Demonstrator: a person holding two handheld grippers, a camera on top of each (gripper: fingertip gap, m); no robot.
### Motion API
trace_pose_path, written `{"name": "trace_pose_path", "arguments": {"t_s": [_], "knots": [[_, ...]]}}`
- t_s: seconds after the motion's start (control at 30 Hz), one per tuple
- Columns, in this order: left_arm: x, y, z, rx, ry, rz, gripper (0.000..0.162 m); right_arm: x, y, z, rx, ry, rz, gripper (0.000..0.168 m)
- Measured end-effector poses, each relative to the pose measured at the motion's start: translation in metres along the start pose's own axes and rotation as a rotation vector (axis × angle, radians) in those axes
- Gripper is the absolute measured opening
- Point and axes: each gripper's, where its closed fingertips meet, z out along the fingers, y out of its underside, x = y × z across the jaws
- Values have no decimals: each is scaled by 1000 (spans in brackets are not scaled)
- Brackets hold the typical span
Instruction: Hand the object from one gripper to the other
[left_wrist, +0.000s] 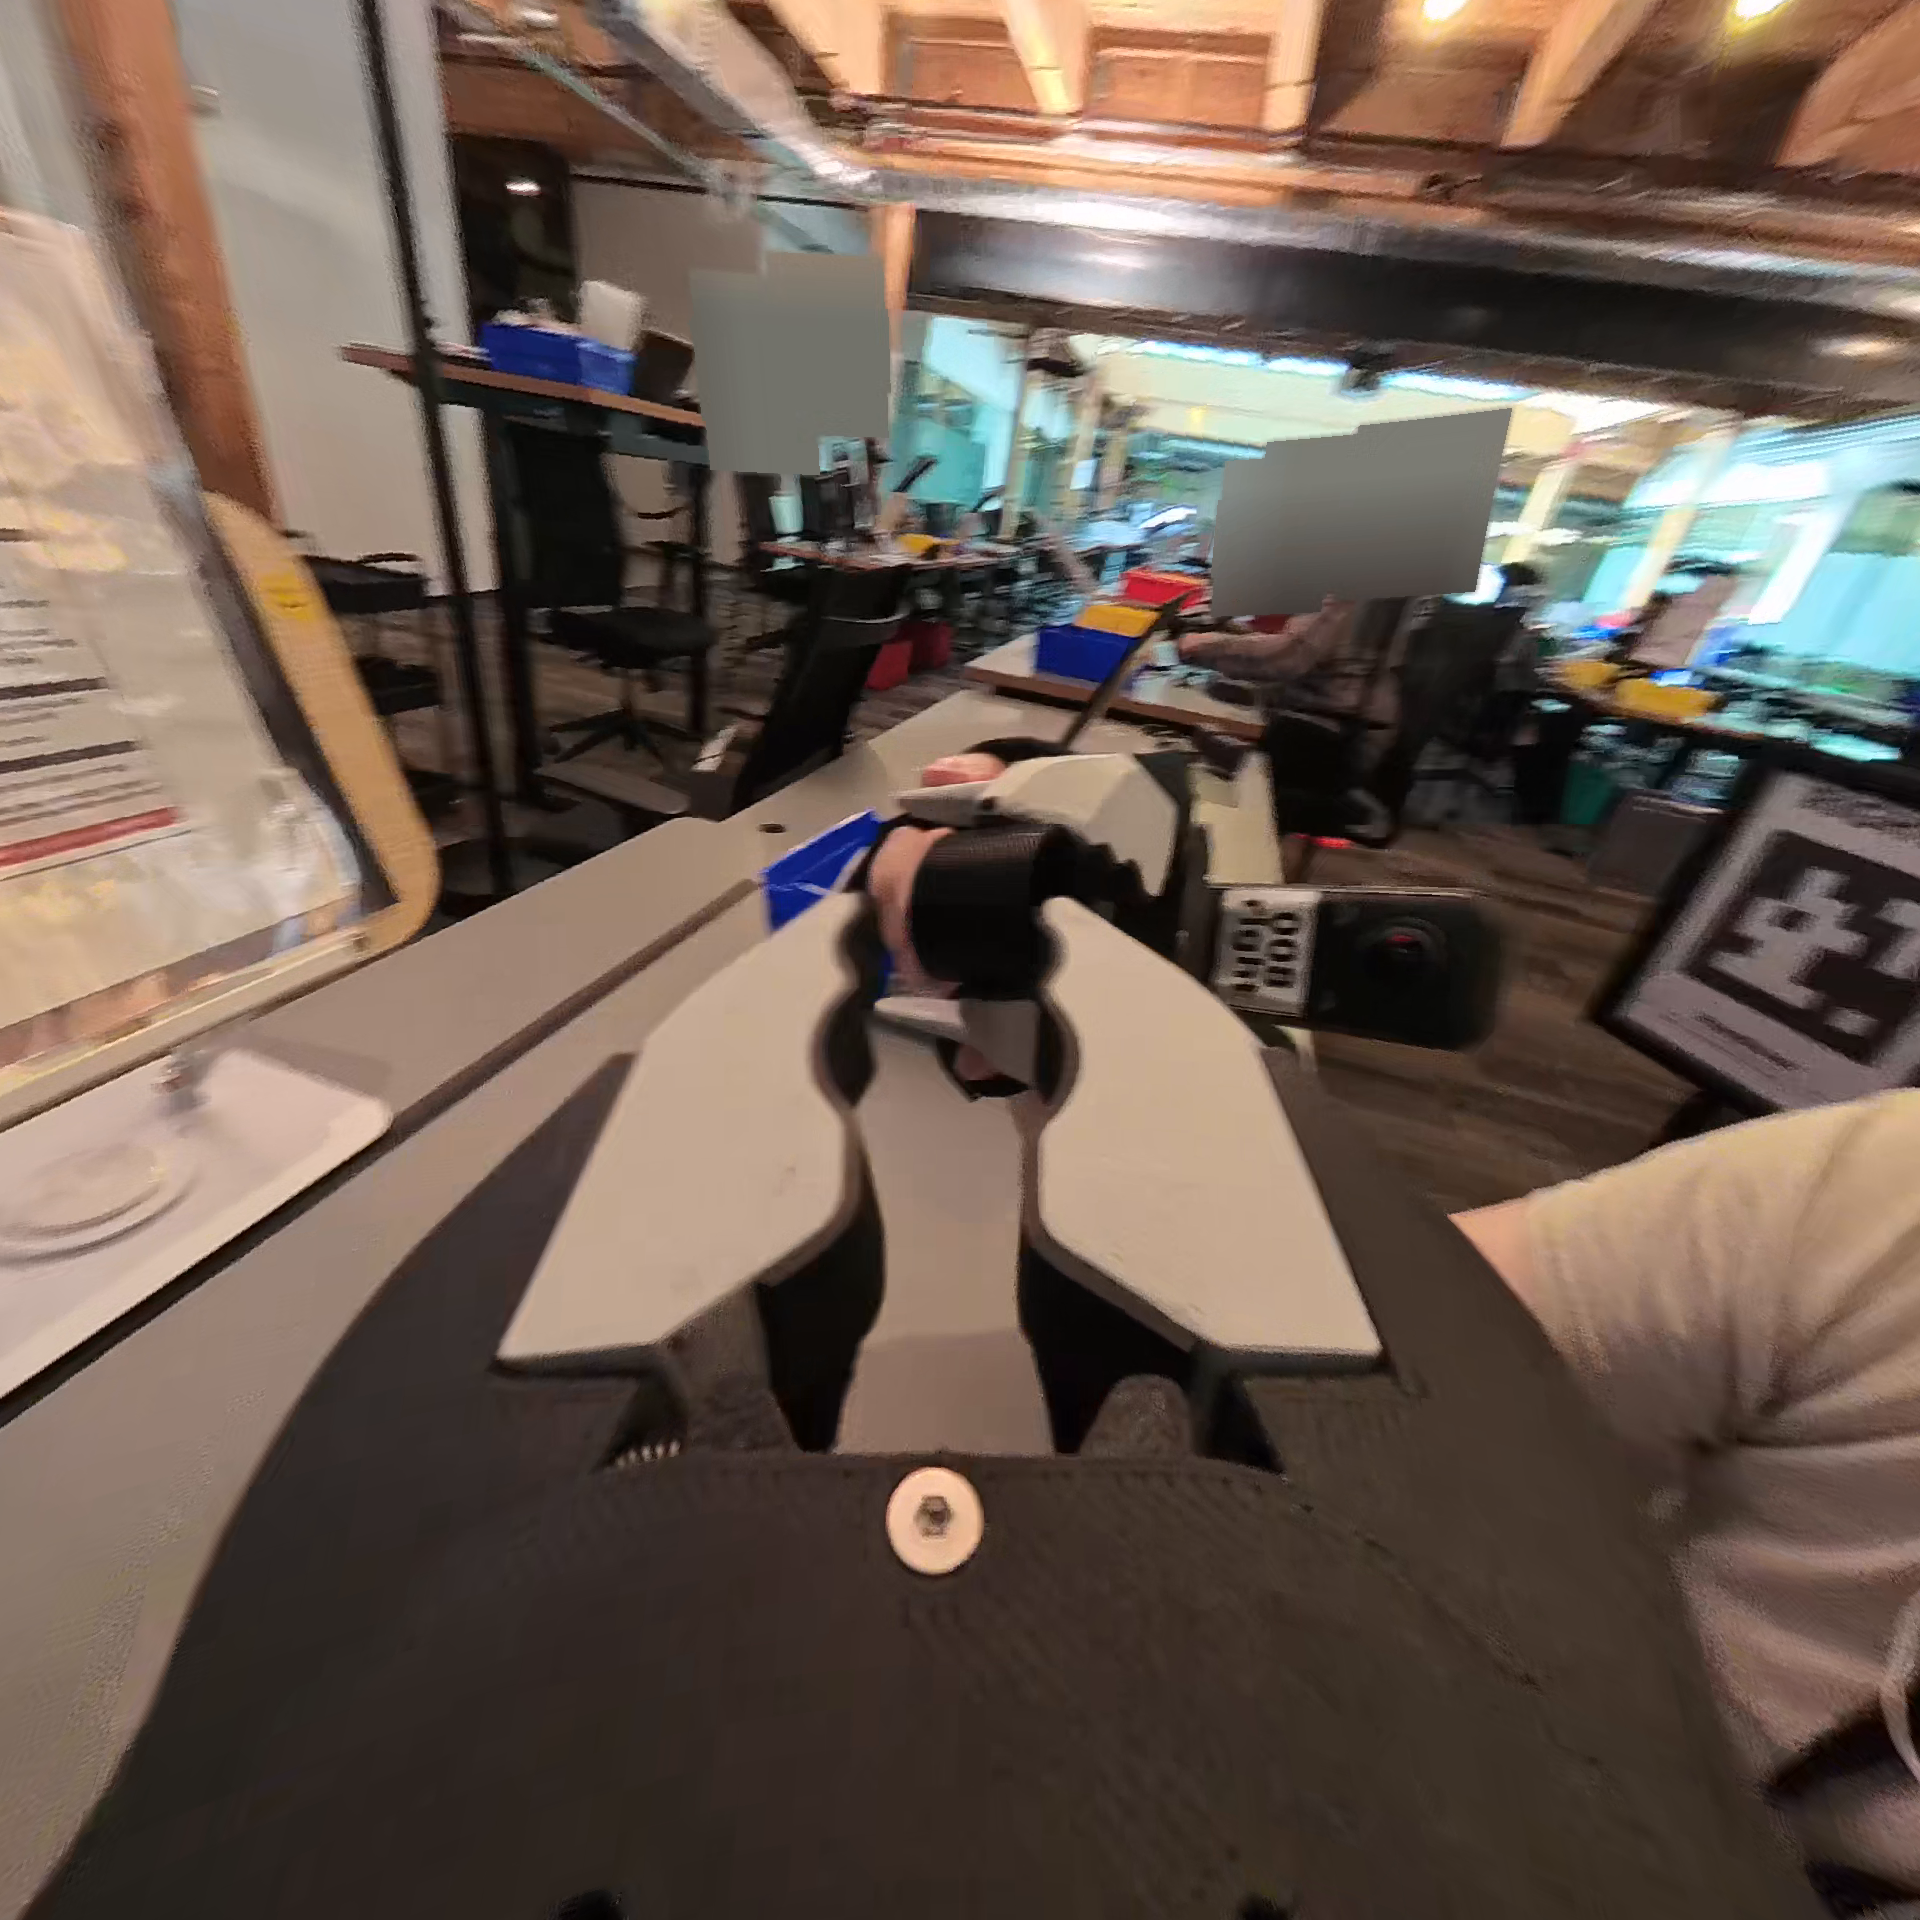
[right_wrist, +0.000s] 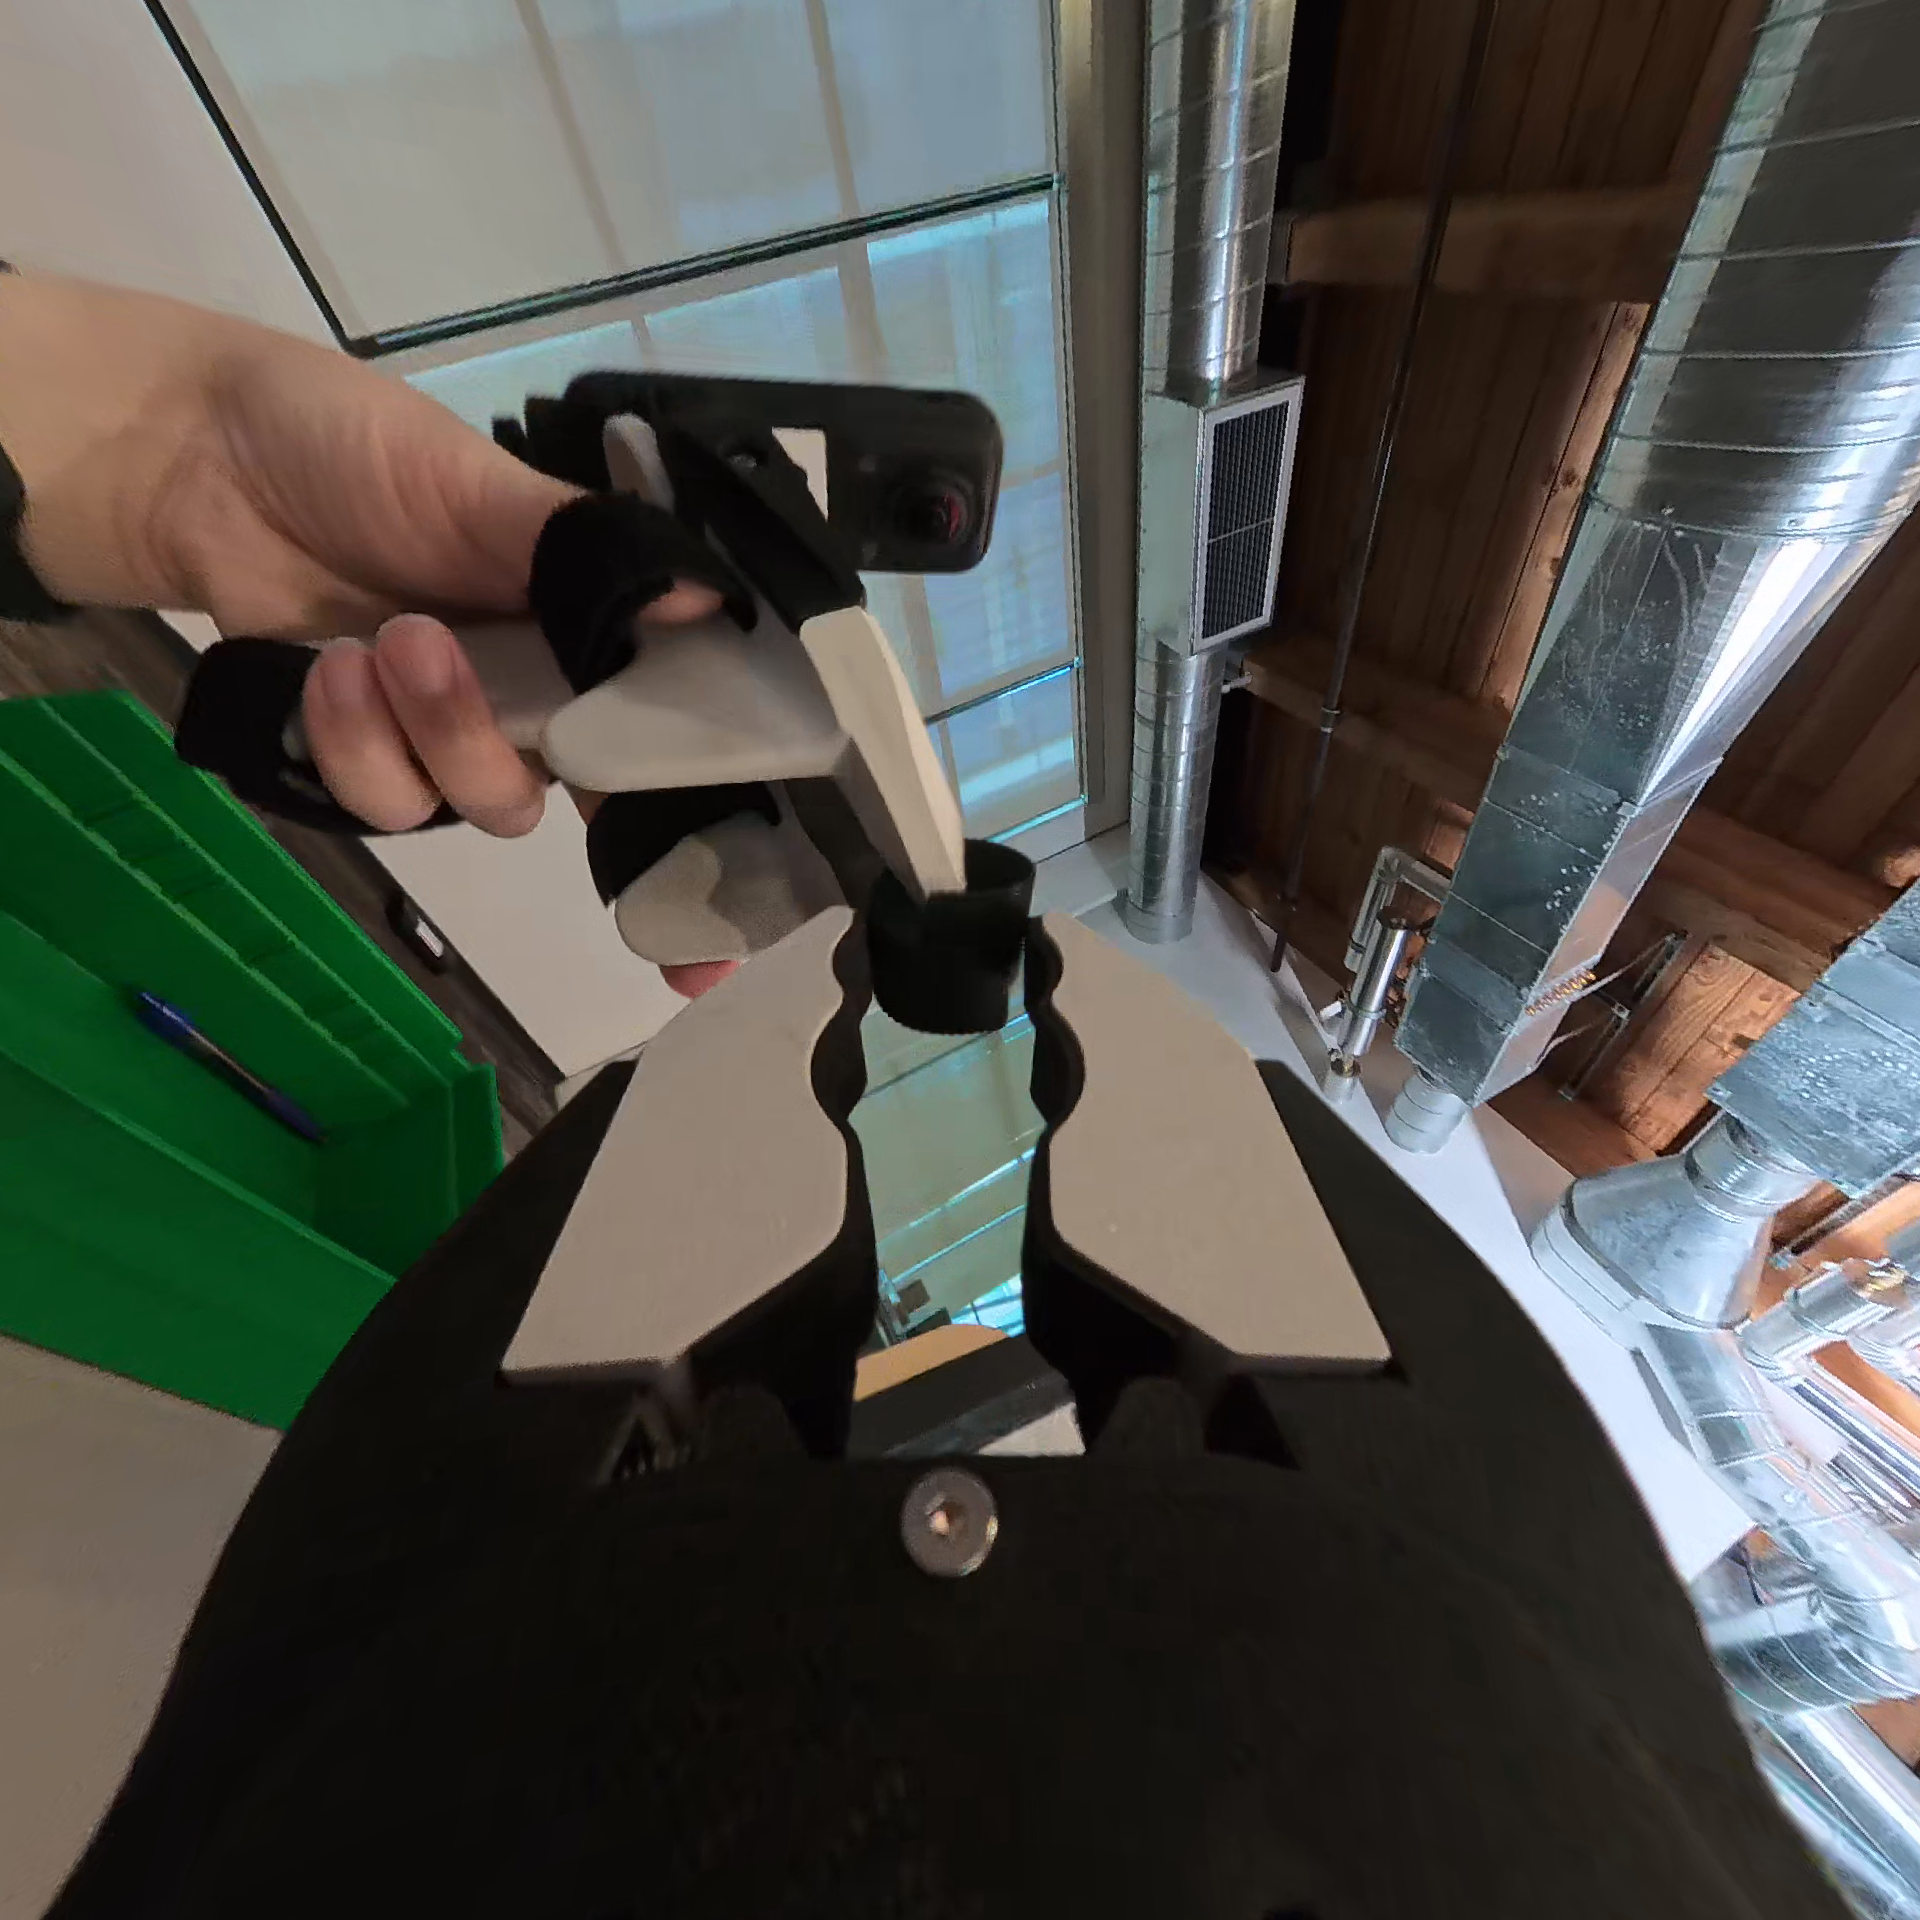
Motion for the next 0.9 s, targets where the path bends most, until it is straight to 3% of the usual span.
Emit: {"name": "trace_pose_path", "arguments": {"t_s": [0.1, 0.27, 0.33, 0.43, 0.5, 0.57, 0.7, 0.77, 0.9], "knots": [[3, -3, -3, 17, 53, -31, 20, 0, -2, 2, 9, 6, 4, 30], [-12, -29, -18, 169, -102, 125, 20, 5, 13, 0, -23, 7, 132, 42], [-18, -40, -29, 221, -227, 292, 19, 14, 20, -2, -15, -13, 382, 42], [-27, -49, -42, 229, -478, 615, 20, 33, 27, -1, -58, -55, 922, 41], [-28, -46, -40, 174, -603, 828, 20, 40, 22, 0, -96, -66, 1116, 40], [-38, -40, -35, 79, -720, 922, 20, 38, 16, 2, -197, -51, 1066, 38], [-40, -31, -17, -9, -791, 1030, 20, 33, 26, 1, -495, 69, 604, 35], [-39, -22, -8, -65, -768, 1034, 20, 36, 26, 2, -534, 120, 484, 31], [-40, -16, -4, -112, -787, 1062, 20, 23, 34, 3, -607, 61, 388, 25]]}}
